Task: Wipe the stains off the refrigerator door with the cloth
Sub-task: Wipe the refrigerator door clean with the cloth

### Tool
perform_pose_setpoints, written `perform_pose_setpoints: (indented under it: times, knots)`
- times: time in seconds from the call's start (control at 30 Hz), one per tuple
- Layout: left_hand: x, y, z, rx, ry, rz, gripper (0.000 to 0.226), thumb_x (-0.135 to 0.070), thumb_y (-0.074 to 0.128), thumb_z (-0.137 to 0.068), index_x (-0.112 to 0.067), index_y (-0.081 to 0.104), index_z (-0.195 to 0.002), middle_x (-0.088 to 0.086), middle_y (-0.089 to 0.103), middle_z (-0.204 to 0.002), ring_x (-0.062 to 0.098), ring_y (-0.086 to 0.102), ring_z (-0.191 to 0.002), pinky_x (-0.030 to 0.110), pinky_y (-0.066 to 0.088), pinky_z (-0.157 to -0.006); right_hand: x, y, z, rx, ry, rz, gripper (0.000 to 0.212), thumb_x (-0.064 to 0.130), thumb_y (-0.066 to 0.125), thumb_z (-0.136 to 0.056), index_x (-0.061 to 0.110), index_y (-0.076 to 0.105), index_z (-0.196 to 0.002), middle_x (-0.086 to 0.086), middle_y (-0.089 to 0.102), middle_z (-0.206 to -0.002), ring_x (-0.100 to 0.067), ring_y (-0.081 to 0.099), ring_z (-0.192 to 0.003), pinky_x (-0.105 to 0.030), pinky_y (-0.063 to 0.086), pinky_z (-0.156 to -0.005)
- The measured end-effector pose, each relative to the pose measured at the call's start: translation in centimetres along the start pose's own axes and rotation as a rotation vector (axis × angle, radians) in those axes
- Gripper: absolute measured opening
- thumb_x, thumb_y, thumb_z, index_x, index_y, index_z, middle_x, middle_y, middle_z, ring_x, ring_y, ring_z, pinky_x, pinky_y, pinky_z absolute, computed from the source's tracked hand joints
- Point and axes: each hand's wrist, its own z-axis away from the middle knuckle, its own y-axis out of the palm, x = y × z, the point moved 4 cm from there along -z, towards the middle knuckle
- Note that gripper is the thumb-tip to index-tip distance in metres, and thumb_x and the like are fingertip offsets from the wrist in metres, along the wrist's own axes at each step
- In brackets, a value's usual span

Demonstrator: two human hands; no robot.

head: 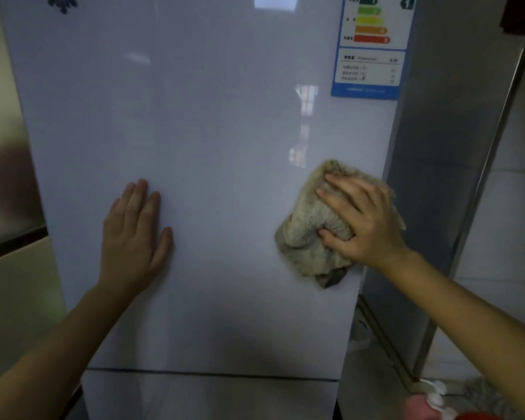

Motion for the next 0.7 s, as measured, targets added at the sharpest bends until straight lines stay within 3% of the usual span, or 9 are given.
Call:
perform_pose_setpoints:
  times: [0.1, 0.27, 0.6, 0.7]
  knots:
    - [0.0, 0.0, 0.1, 0.009, -0.020, 0.000, 0.063, -0.035, 0.043, -0.097, -0.001, 0.037, -0.150, 0.021, 0.028, -0.162, 0.038, 0.025, -0.151, 0.049, 0.020, -0.124, 2.7, 1.5, 4.7, 0.066, -0.036, -0.037, 0.062, 0.050, 0.065, -0.090, 0.020, 0.056, -0.144, -0.007, 0.053, -0.150, -0.029, 0.051, -0.128, -0.047, 0.041, -0.101]
    - [-0.1, -0.2, 0.0, 0.013, -0.017, 0.000, 0.063, -0.035, 0.042, -0.097, -0.001, 0.037, -0.149, 0.022, 0.029, -0.161, 0.040, 0.027, -0.150, 0.051, 0.022, -0.122, 6.1, 2.9, 10.3, 0.243, -0.336, -0.066, 0.061, 0.048, 0.067, -0.090, 0.023, 0.056, -0.144, -0.001, 0.049, -0.154, -0.022, 0.049, -0.132, -0.039, 0.037, -0.099]
    - [-0.3, -0.8, -0.1, 0.066, -0.043, 0.012, 0.064, -0.036, 0.043, -0.096, -0.001, 0.036, -0.150, 0.022, 0.029, -0.162, 0.038, 0.026, -0.151, 0.049, 0.022, -0.122, 2.4, 0.8, 1.1, -0.014, 0.102, -0.043, 0.061, 0.046, 0.071, -0.085, 0.019, 0.061, -0.139, -0.005, 0.055, -0.148, -0.026, 0.046, -0.132, -0.046, 0.036, -0.103]
    - [-0.3, -0.9, -0.1, 0.093, -0.058, 0.025, 0.065, -0.037, 0.043, -0.096, -0.003, 0.034, -0.151, 0.020, 0.027, -0.163, 0.036, 0.024, -0.152, 0.049, 0.023, -0.121, 5.2, 2.1, 3.5, 0.023, 0.083, -0.091, 0.061, 0.046, 0.070, -0.087, 0.020, 0.059, -0.141, -0.005, 0.053, -0.149, -0.027, 0.047, -0.131, -0.045, 0.037, -0.103]
